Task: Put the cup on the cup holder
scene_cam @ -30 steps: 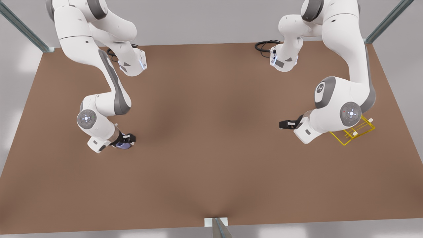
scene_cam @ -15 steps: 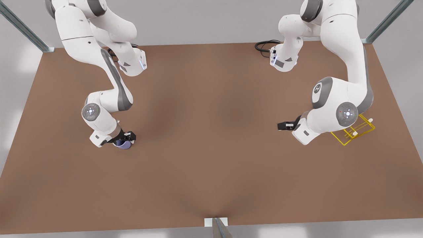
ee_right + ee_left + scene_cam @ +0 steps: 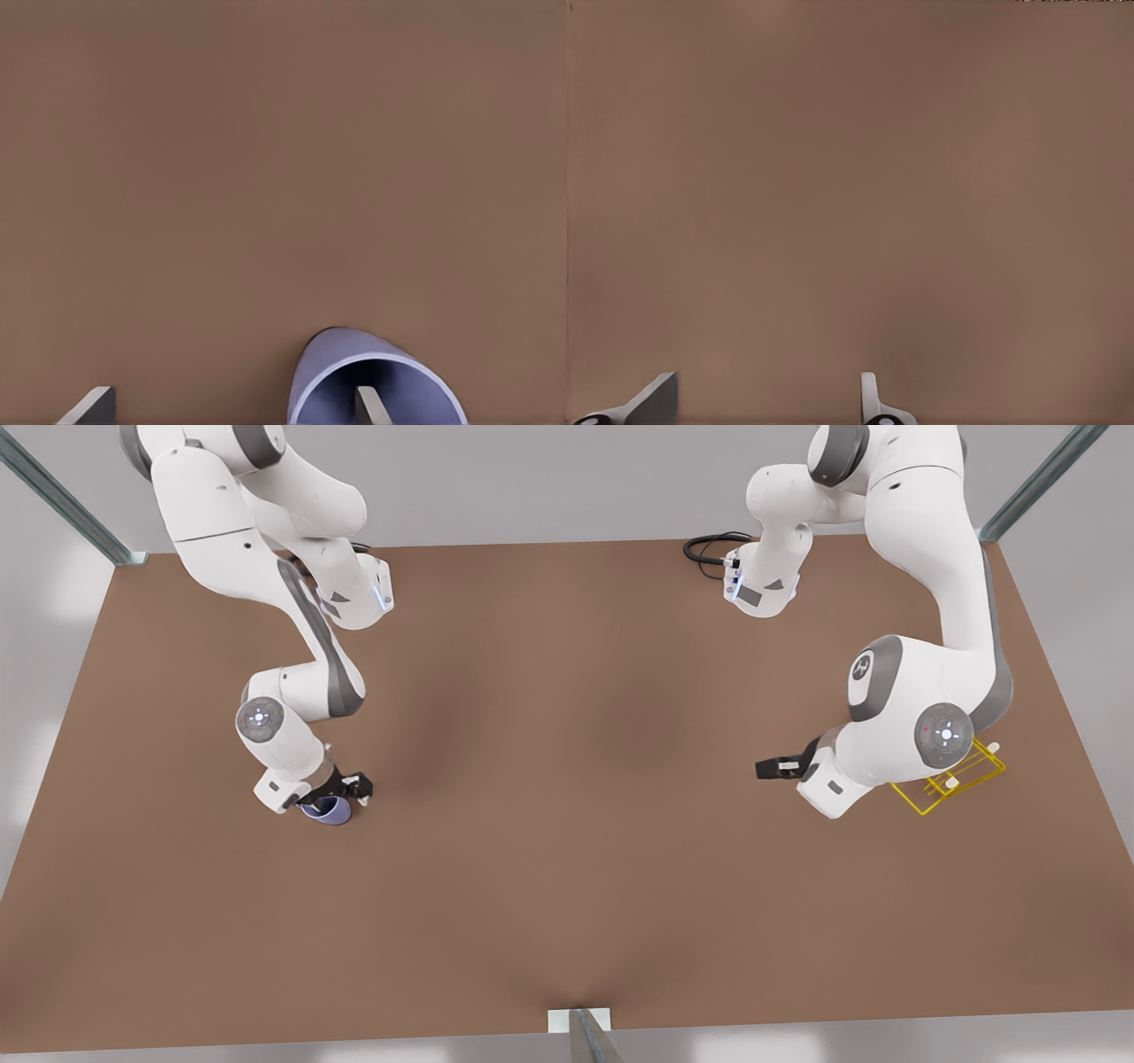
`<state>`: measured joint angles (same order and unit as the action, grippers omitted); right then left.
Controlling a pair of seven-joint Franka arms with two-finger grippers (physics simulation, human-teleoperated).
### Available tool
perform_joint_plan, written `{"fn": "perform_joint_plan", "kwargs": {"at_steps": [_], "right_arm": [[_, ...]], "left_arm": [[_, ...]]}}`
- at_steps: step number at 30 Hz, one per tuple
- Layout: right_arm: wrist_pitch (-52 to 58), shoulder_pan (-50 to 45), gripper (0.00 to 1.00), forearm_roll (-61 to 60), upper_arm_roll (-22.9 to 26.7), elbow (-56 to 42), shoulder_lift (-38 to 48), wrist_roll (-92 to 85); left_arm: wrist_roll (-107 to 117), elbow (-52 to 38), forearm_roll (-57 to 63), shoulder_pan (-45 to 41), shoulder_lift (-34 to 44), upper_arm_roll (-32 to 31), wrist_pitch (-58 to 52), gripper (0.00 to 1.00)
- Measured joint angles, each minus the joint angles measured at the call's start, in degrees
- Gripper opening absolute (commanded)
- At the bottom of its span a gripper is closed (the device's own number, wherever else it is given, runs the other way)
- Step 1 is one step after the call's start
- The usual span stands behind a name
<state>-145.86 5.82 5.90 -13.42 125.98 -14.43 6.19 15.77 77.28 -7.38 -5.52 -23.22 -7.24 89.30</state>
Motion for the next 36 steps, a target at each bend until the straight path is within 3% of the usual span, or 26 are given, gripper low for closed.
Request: {"fn": "perform_joint_plan", "kwargs": {"at_steps": [20,21,22,36], "right_arm": [[-2.2,2.8,1.00,3.4,0.0,2.2,-3.1,0.4],[-2.4,2.9,0.75,3.4,0.0,2.2,-3.4,0.4],[-2.4,2.9,0.22,3.4,0.0,2.2,-3.5,0.5],[-3.2,5.2,0.21,3.0,-1.4,3.3,-2.8,0.0]], "left_arm": [[0.7,0.0,0.4,-0.2,0.0,0.0,-0.1,1.00],[0.7,0.0,0.4,-0.2,0.0,0.0,-0.1,1.00],[0.7,0.0,0.4,-0.1,0.0,0.0,-0.1,1.00],[0.9,0.0,0.4,-0.2,0.0,0.0,-0.1,1.00]]}}
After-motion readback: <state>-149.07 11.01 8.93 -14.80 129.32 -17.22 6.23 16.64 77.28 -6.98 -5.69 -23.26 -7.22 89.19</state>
